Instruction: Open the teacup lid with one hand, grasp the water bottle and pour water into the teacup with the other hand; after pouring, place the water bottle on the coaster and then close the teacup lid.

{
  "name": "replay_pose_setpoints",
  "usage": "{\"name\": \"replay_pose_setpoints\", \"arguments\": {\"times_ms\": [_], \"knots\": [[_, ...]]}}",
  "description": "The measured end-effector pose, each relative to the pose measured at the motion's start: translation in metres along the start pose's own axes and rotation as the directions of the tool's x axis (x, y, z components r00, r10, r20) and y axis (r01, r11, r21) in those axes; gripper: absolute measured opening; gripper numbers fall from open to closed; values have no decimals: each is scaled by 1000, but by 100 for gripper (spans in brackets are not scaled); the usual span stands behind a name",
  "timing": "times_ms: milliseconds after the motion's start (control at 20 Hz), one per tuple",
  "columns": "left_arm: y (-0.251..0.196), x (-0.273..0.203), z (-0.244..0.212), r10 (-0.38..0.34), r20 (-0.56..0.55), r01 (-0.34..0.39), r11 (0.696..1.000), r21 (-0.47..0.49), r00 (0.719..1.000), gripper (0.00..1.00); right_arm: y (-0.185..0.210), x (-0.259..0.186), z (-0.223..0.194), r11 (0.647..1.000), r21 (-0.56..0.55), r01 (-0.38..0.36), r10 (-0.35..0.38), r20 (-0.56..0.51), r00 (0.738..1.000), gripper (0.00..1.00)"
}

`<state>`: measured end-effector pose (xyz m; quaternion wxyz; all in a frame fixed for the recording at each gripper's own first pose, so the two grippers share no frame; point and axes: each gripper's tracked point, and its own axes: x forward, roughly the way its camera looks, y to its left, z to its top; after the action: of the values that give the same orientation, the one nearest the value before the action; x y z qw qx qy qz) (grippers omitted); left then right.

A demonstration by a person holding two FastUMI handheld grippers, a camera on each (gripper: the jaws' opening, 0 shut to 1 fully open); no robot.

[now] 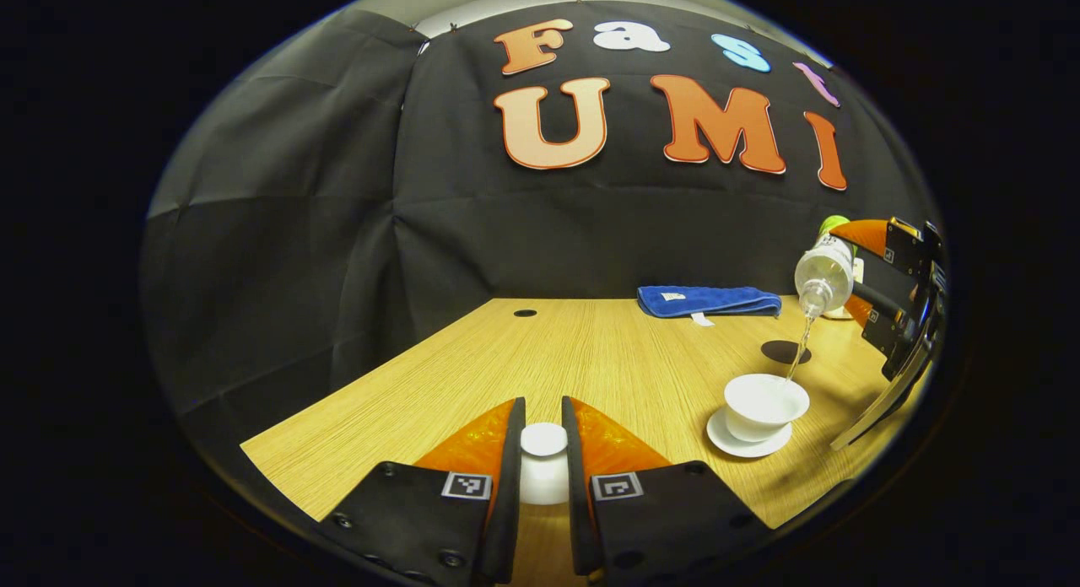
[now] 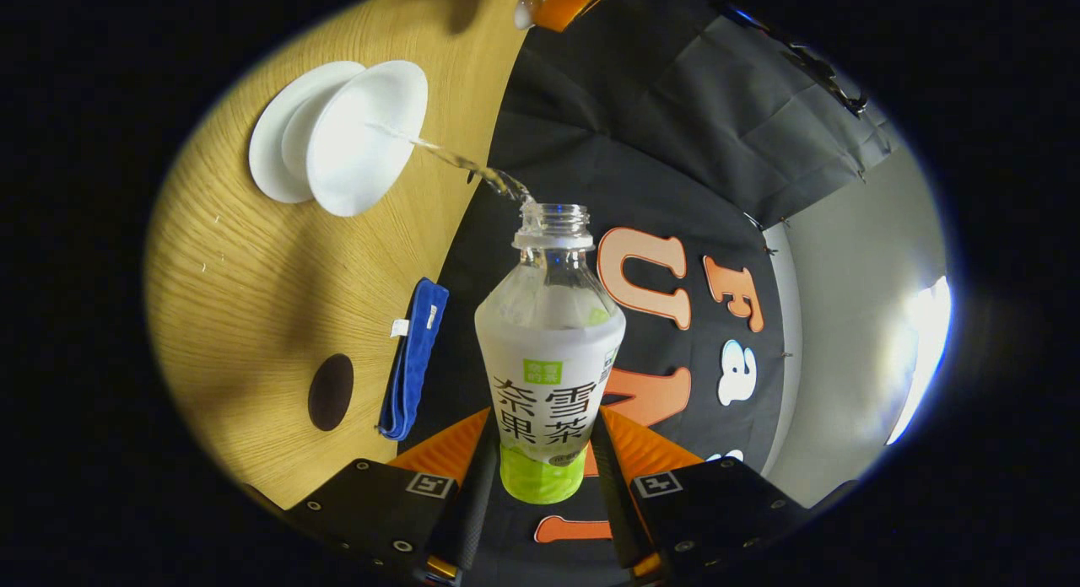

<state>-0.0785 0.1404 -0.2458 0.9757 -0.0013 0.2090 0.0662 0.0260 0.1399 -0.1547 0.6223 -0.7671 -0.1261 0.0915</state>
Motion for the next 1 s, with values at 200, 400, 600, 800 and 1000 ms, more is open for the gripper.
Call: {"name": "replay_pose_setpoints", "arguments": {"times_ms": [200,400,600,800,1000], "knots": [[1,0,2,-5,3,5,1000,3,1000,29,-8,8,-3,999,-47,21,-20,16,1000,62],[-2,4,4,-10,0,10,1000,1,1000,29,-13,14,-5,995,-82,57,-53,41,998,65],[-3,1,5,-15,2,15,1000,-2,1000,29,-20,18,-5,988,-129,86,-78,65,995,62],[-3,4,1,-11,-5,11,1000,2,1000,31,-19,14,5,973,-169,158,-139,119,983,65],[-7,0,1,-30,-8,30,1000,-2,1000,29,-17,22,13,959,-198,205,-176,154,972,62]]}}
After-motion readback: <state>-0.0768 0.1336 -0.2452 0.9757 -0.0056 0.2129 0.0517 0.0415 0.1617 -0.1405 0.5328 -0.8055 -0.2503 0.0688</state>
